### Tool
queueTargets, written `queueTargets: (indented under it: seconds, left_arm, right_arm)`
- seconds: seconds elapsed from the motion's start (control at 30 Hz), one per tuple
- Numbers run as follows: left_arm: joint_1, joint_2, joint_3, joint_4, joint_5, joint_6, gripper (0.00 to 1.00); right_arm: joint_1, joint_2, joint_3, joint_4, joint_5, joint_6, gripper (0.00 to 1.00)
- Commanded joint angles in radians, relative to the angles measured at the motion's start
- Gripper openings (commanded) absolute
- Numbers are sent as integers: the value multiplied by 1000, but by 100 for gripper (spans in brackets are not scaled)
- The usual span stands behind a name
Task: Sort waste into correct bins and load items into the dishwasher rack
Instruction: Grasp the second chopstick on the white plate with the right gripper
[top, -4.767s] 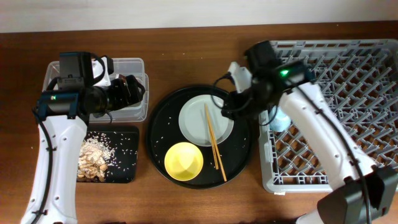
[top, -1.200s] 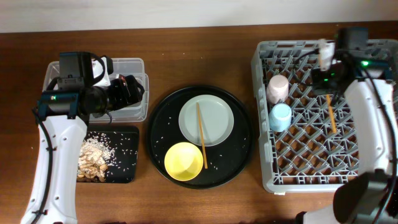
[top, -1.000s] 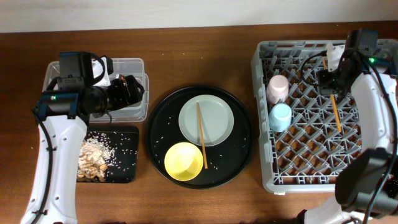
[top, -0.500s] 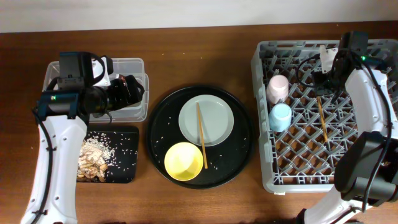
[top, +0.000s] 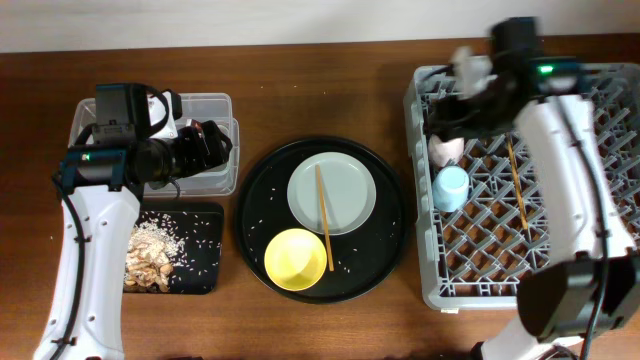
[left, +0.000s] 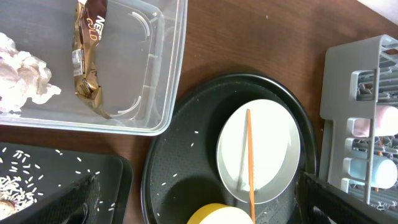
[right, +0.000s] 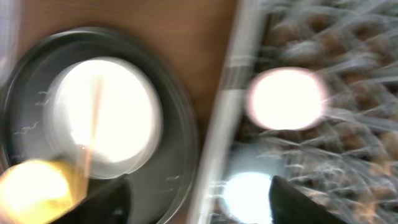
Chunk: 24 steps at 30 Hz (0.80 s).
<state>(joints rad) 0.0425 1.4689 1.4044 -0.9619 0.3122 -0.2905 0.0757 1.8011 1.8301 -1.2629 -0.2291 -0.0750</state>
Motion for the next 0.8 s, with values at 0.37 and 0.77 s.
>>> queueTargets:
  seconds: [0.37,0.77]
  left_arm:
    - [3,6,-5,-2,-6,8,99]
    - [3,6,-5,-2,-6,8,99]
  right_arm:
    - [456,72,-2,33,116,467,48]
    - [579,286,-8,72,244,481,44]
